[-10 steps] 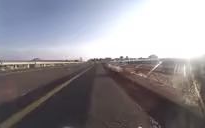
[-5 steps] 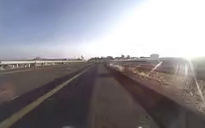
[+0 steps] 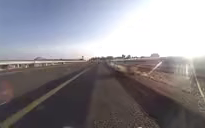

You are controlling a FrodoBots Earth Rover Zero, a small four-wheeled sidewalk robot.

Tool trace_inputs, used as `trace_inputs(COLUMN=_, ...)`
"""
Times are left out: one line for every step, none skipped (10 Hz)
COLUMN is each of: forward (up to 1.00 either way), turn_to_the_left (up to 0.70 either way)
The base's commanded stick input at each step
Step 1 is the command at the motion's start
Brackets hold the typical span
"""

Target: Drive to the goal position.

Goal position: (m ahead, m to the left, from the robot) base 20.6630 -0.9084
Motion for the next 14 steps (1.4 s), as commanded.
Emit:
trace_inputs(forward=0.5, turn_to_the_left=0.0)
trace_inputs(forward=0.5, turn_to_the_left=0.0)
trace_inputs(forward=0.5, turn_to_the_left=0.0)
trace_inputs(forward=0.5, turn_to_the_left=0.0)
trace_inputs(forward=0.5, turn_to_the_left=0.0)
trace_inputs(forward=0.5, turn_to_the_left=0.0)
trace_inputs(forward=0.5, turn_to_the_left=0.0)
trace_inputs(forward=0.5, turn_to_the_left=0.0)
trace_inputs(forward=0.5, turn_to_the_left=0.0)
trace_inputs(forward=0.5, turn_to_the_left=0.0)
trace_inputs(forward=0.5, turn_to_the_left=0.0)
trace_inputs(forward=0.5, turn_to_the_left=0.0)
trace_inputs(forward=0.5, turn_to_the_left=0.0)
trace_inputs(forward=0.5, turn_to_the_left=0.0)
